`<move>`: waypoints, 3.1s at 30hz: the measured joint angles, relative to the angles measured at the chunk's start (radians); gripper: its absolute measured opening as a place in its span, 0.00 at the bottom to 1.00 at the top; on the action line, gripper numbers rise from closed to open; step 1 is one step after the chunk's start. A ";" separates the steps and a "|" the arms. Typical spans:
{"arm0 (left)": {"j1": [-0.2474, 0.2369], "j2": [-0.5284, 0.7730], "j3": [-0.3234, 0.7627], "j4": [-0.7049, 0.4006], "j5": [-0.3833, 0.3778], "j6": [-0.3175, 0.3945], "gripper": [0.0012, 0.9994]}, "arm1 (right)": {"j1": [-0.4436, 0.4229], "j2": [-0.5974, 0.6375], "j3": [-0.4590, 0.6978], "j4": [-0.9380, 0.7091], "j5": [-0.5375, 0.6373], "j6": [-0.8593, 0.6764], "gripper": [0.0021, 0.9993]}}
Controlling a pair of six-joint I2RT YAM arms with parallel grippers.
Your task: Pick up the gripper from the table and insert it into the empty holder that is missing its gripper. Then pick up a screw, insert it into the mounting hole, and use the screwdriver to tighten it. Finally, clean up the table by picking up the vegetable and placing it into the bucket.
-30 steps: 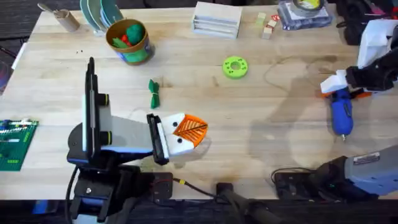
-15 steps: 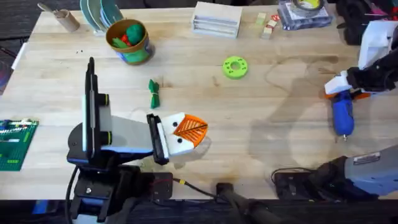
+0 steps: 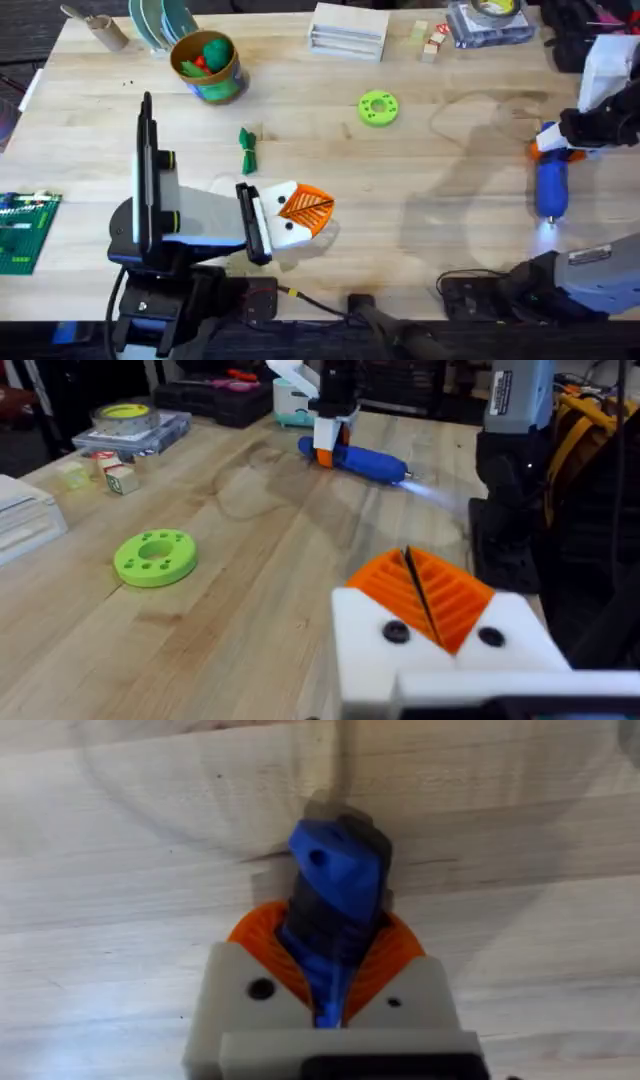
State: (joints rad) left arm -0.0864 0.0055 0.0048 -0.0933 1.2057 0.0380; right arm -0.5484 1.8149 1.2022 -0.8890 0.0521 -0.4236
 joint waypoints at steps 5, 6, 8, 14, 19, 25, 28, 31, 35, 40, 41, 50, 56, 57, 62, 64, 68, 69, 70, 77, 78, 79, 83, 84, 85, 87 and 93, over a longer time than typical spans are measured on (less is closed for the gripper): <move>0.000 0.000 0.000 0.000 0.000 0.000 0.00 | 0.000 0.000 -0.001 0.001 0.002 0.002 0.03; 0.000 0.000 0.000 0.000 0.000 0.000 0.00 | 0.000 0.000 -0.001 0.001 0.001 0.002 0.03; 0.000 0.000 0.000 0.000 0.000 0.000 0.00 | 0.000 0.000 -0.001 0.001 0.001 0.002 0.03; 0.000 0.000 0.000 0.000 0.000 0.000 0.00 | 0.000 -0.001 -0.001 0.004 0.001 0.002 0.03; 0.000 0.000 0.000 0.000 0.000 0.000 0.00 | 0.000 -0.033 -0.009 0.007 -0.018 0.007 0.03; 0.000 0.000 0.000 0.000 0.000 0.000 0.00 | -0.005 -0.231 -0.015 0.081 -0.096 0.040 0.03; 0.000 0.000 0.000 0.000 0.000 0.000 0.00 | -0.005 -0.344 -0.015 0.102 -0.153 0.068 0.03; 0.000 0.000 0.000 0.000 0.000 0.000 0.00 | -0.003 -0.436 -0.015 0.129 -0.212 0.110 0.03; 0.000 0.000 0.000 0.000 -0.001 0.000 0.00 | 0.020 -0.550 -0.015 0.152 -0.284 0.152 0.03; 0.000 0.000 0.000 0.000 -0.008 0.000 0.00 | 0.090 -0.690 -0.018 0.159 -0.326 0.172 0.03; 0.000 0.000 0.000 0.000 -0.015 0.000 0.00 | 0.105 -0.720 -0.026 0.168 -0.333 0.180 0.03; 0.000 0.000 0.000 0.000 -0.029 0.000 0.00 | 0.295 -1.023 -0.303 0.489 -0.424 0.297 0.02; 0.000 0.000 0.000 0.000 -0.029 0.000 0.00 | 0.547 -1.169 -0.515 0.816 -0.456 0.379 0.02; 0.000 0.000 0.000 0.000 -0.029 0.000 0.00 | 0.586 -1.179 -0.540 0.869 -0.461 0.394 0.02; 0.000 0.000 0.000 0.000 -0.032 0.000 0.00 | 0.793 -1.168 -0.637 1.103 -0.469 0.443 0.02; 0.000 0.000 0.000 0.000 -0.032 0.000 0.00 | 0.866 -1.139 -0.650 1.166 -0.471 0.451 0.02; 0.000 0.000 0.000 0.000 -0.032 0.000 0.00 | 1.000 -1.048 -0.656 1.330 -0.473 0.461 0.02; 0.000 0.000 0.000 0.000 -0.032 0.000 0.00 | 1.032 -1.022 -0.657 1.386 -0.473 0.464 0.02; 0.000 0.000 0.000 0.000 -0.032 0.000 0.00 | 1.062 -0.997 -0.657 1.446 -0.473 0.465 0.02; 0.000 0.000 0.000 0.000 -0.032 0.000 0.00 | 1.225 -0.889 -0.658 1.767 -0.483 0.470 0.02; 0.000 0.000 0.000 0.000 -0.032 0.000 0.00 | 1.239 -0.884 -0.658 1.782 -0.484 0.470 0.02; 0.000 0.000 0.000 0.000 -0.032 0.000 0.00 | 1.254 -0.879 -0.658 1.794 -0.487 0.470 0.02; 0.000 0.000 0.000 0.000 -0.032 0.000 0.00 | 1.309 -0.865 -0.658 1.803 -0.488 0.470 0.02; 0.000 0.000 0.000 0.000 -0.032 0.000 0.00 | 1.321 -0.864 -0.658 1.803 -0.488 0.470 0.02; 0.000 0.000 0.000 0.000 -0.032 -0.001 0.00 | 1.330 -0.862 -0.657 1.803 -0.488 0.470 0.02; 0.000 0.000 0.000 0.000 -0.036 -0.011 0.00 | 1.345 -0.862 -0.657 1.803 -0.489 0.470 0.02; 0.000 0.000 0.000 -0.005 -0.082 -0.073 0.00 | 1.356 -0.837 -0.657 1.809 -0.491 0.470 0.02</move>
State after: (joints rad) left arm -0.0864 0.0055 0.0048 -0.0982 1.1236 -0.0349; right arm 0.8075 0.9780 0.5449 0.9195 -0.4385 0.0463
